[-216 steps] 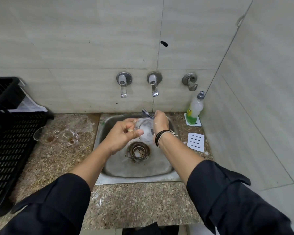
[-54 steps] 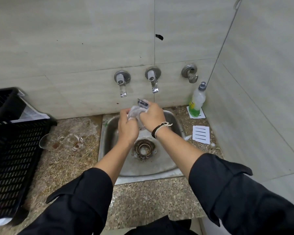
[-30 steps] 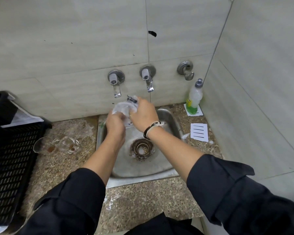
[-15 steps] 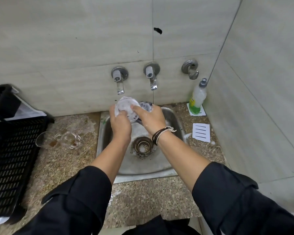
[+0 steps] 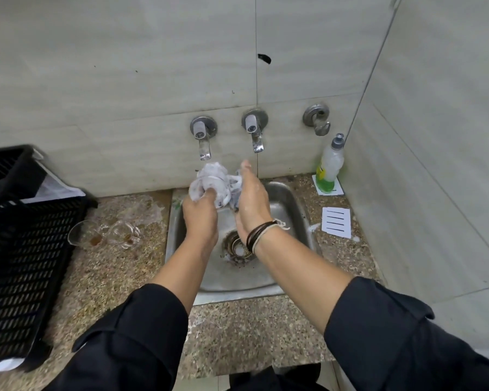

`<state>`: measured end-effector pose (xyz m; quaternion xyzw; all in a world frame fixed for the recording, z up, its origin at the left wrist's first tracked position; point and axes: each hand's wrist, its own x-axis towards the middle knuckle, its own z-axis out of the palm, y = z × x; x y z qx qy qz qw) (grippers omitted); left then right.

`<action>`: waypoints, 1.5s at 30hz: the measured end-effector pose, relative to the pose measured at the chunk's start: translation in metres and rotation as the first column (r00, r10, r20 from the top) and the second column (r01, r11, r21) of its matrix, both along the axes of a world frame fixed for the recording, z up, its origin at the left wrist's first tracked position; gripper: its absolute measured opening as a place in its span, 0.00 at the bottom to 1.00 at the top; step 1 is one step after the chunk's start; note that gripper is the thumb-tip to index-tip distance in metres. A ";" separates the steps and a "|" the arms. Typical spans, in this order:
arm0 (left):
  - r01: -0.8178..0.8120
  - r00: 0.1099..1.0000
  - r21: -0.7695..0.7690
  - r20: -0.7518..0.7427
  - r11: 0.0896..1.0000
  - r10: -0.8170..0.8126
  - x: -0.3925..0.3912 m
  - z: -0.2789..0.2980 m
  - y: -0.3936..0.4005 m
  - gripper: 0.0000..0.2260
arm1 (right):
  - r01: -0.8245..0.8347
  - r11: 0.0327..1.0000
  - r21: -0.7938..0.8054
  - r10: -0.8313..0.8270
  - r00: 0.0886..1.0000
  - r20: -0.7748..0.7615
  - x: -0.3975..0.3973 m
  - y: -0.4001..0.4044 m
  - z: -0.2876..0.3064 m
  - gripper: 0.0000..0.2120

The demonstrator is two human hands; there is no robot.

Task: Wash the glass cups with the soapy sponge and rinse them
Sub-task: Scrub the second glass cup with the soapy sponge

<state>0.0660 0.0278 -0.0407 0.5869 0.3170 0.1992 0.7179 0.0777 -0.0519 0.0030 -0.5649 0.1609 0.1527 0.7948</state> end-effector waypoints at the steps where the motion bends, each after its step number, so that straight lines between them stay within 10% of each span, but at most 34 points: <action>1: 0.005 1.000 -0.041 0.007 0.999 -0.005 -0.002 0.002 0.001 0.10 | 0.034 0.998 0.059 -0.032 0.999 -0.034 -0.002 -0.005 0.006 0.30; 5: 0.089 0.996 0.089 0.016 0.992 -0.090 -0.014 0.014 0.009 0.16 | 0.032 0.984 0.174 -0.016 0.995 -0.096 0.006 -0.024 0.009 0.16; 11: 0.149 0.988 0.196 0.007 0.969 -0.153 -0.017 0.025 0.035 0.12 | -0.107 0.810 -0.577 0.393 0.829 0.398 -0.016 -0.035 0.009 0.16; 20: 0.151 0.988 0.050 -0.023 0.987 -0.150 -0.018 0.031 0.028 0.08 | 0.020 0.801 -0.599 0.370 0.770 0.520 -0.024 -0.038 0.003 0.17; 39: 0.391 0.920 0.435 -0.174 0.811 -0.351 -0.006 0.044 0.022 0.11 | 0.062 0.748 -0.660 0.364 0.794 0.487 -0.011 -0.040 0.012 0.15; 45: 0.370 0.927 0.554 -0.162 0.746 -0.339 -0.004 0.057 0.035 0.04 | 0.042 0.711 -0.702 0.530 0.624 0.574 -0.027 -0.055 -0.004 0.15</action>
